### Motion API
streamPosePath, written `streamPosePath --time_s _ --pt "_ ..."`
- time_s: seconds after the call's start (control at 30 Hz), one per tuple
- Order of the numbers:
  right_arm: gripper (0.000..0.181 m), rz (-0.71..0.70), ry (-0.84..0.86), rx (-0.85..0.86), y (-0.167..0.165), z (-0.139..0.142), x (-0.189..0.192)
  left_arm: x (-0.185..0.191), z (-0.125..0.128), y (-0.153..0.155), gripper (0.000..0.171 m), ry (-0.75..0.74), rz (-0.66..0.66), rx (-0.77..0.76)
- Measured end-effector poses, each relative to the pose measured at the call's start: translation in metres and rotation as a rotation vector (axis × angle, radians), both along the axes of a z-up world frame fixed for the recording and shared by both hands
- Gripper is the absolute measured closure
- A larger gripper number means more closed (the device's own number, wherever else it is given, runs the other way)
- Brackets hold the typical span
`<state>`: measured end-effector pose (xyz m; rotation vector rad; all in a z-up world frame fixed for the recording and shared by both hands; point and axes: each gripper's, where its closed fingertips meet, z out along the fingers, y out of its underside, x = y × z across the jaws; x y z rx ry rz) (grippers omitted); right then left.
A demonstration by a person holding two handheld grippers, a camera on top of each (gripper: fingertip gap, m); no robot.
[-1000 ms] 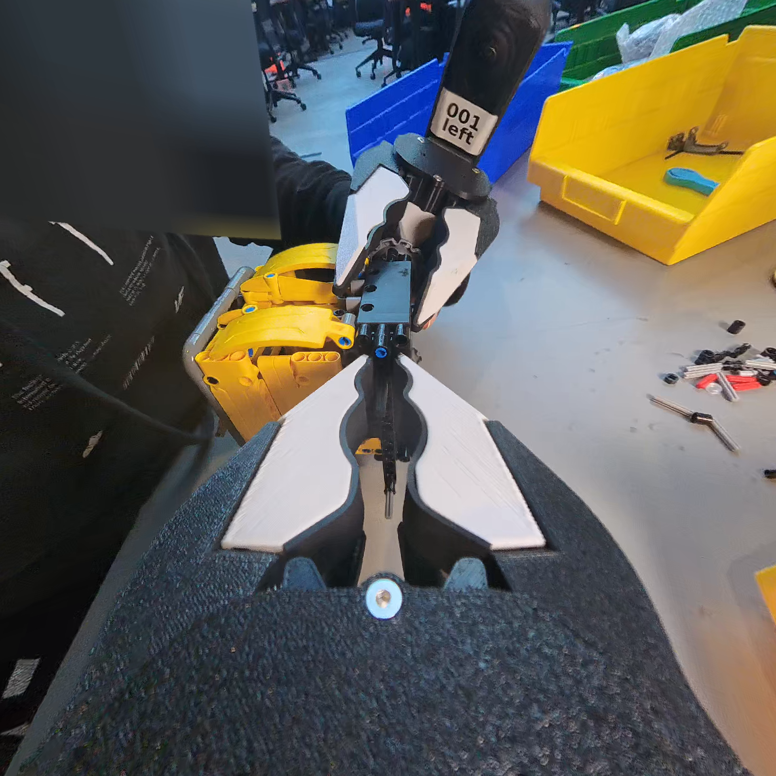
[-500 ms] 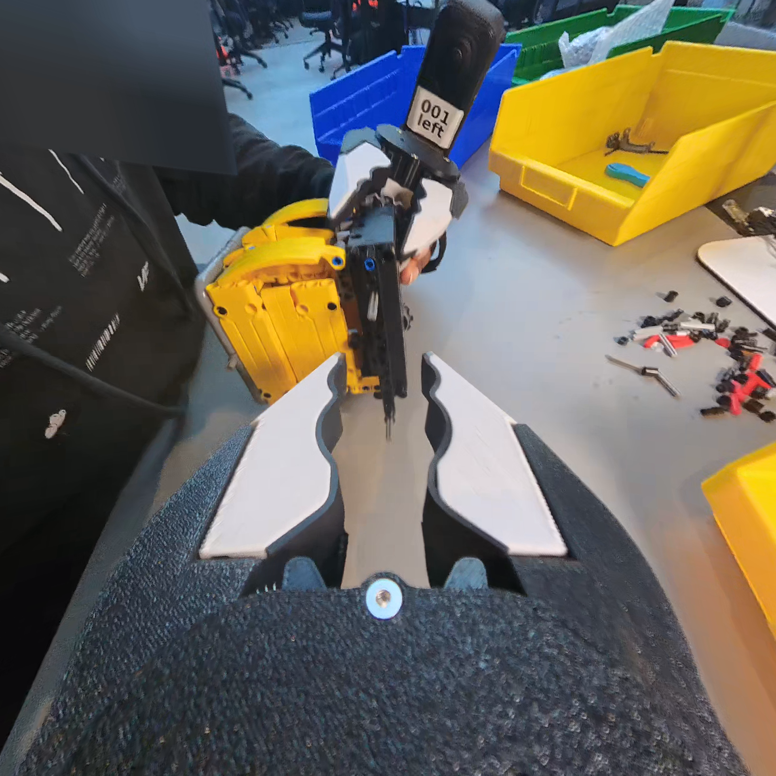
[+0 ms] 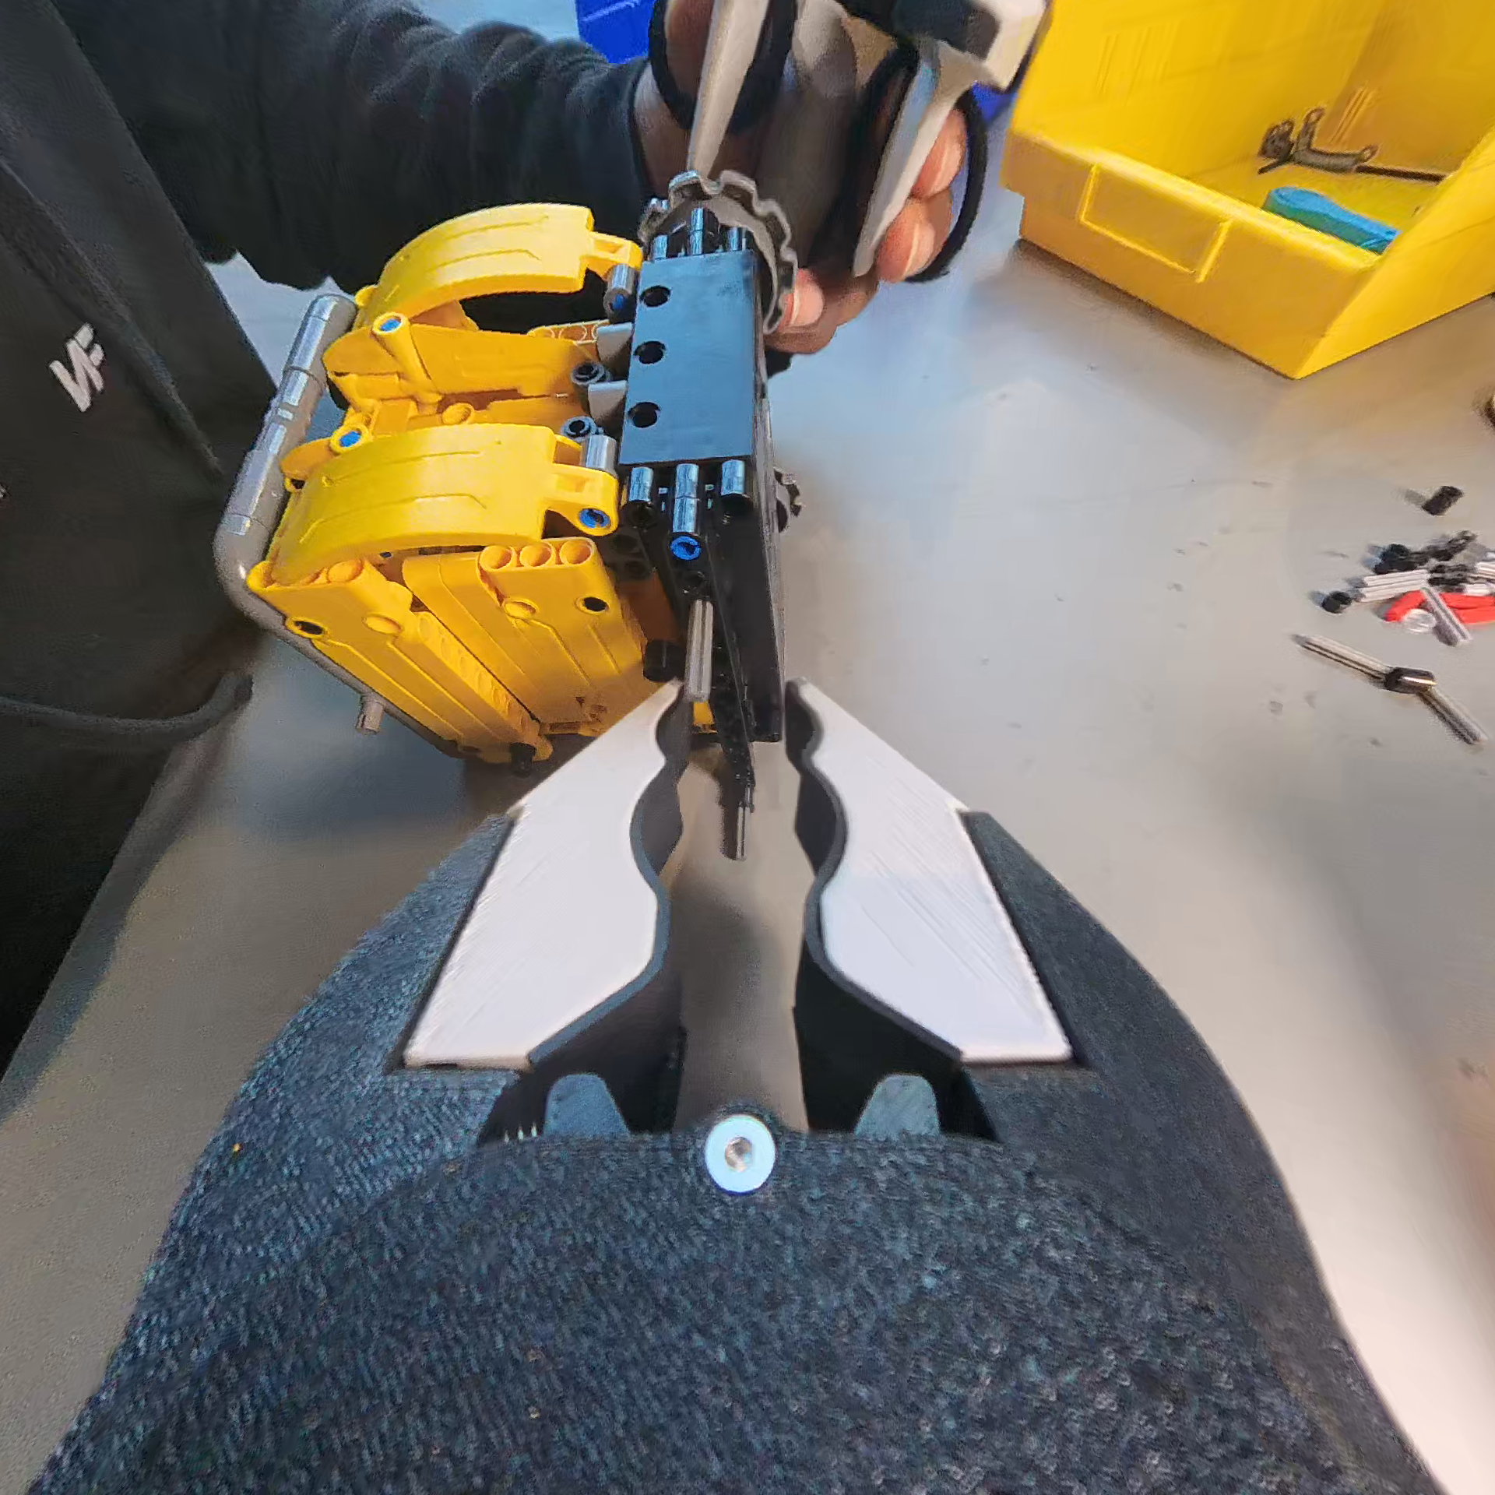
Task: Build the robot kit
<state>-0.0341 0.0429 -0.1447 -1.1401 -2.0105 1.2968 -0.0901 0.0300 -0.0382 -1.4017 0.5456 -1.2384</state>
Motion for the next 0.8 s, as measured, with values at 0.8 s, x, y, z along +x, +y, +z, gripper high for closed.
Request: streamPosePath --time_s 0.8 --pt "0.173 0.151 -0.192 0.533 -0.009 0.072 -0.016 0.026 -0.074 -0.024 0.139 0.757 0.113 0.074"
